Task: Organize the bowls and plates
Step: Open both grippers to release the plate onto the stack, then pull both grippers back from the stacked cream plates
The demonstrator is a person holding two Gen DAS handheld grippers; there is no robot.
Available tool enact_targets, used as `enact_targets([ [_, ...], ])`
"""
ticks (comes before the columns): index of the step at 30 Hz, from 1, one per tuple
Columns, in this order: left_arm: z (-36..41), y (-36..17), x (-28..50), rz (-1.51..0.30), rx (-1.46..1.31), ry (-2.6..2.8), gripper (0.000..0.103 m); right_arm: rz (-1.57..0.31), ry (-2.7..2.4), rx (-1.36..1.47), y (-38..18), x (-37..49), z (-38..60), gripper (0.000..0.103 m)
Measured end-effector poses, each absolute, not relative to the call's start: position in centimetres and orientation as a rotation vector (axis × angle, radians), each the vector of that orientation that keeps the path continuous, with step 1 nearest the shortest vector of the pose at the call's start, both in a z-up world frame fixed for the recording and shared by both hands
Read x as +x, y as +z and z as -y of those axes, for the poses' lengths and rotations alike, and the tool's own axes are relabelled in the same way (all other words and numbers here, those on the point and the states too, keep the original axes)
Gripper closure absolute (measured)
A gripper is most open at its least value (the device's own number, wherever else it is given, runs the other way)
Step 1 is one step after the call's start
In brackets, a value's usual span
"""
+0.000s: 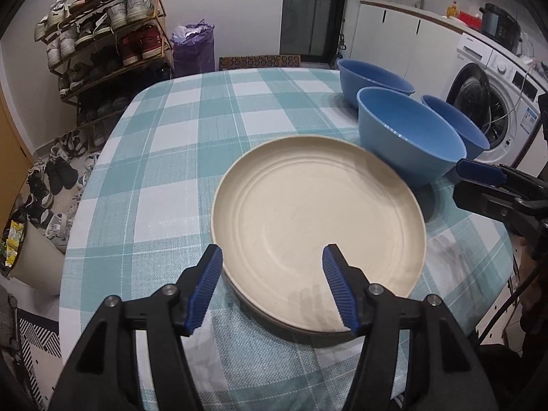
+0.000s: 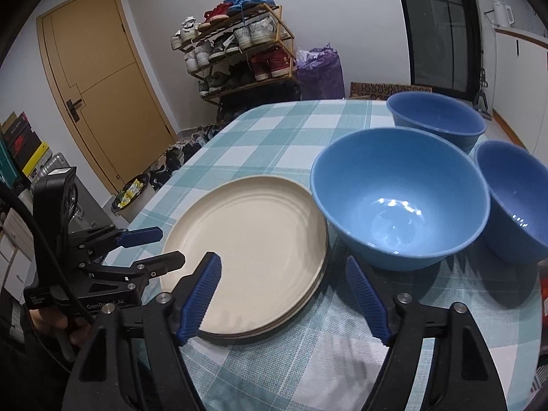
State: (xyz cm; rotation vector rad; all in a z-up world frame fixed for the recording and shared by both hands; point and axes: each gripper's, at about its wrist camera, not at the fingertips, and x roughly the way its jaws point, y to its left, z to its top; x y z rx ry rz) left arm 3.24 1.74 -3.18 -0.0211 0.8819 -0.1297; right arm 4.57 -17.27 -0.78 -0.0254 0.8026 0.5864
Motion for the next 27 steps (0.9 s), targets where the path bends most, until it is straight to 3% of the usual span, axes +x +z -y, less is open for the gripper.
enact_targets([
  [1,-1.8,-2.8,3.1,-0.869,-0.026,-0.126,0.016,-0.794,0.583,-0.027,-0.4,4.4,17.5,0.015],
  [3,-2.0,-2.0,2.9,-0.833,-0.041,-0.121,0.007,-0.778,0.589,-0.020,0.4,4.1,17.8,0.012],
  [5,-2.2,-1.4,2.8,-0.821,-0.055,-0.132,0.007,-0.775,0.600,-0.016,1.2,3.9,18.0,0.003],
  [7,-2.4,-1.0,2.7,-0.811,-0.068,-0.143,0.006,-0.756,0.600,-0.022,1.8,3.6,18.2,0.001],
  [12,-3.0,0.0,2.8,-0.794,-0.094,-0.142,0.000,-0.732,0.599,-0.029,3.3,3.2,18.8,0.001],
  [27,-3.4,4.1,3.5,-0.709,-0.116,-0.142,0.000,-0.613,0.528,-0.015,9.6,2.0,24.3,0.001],
])
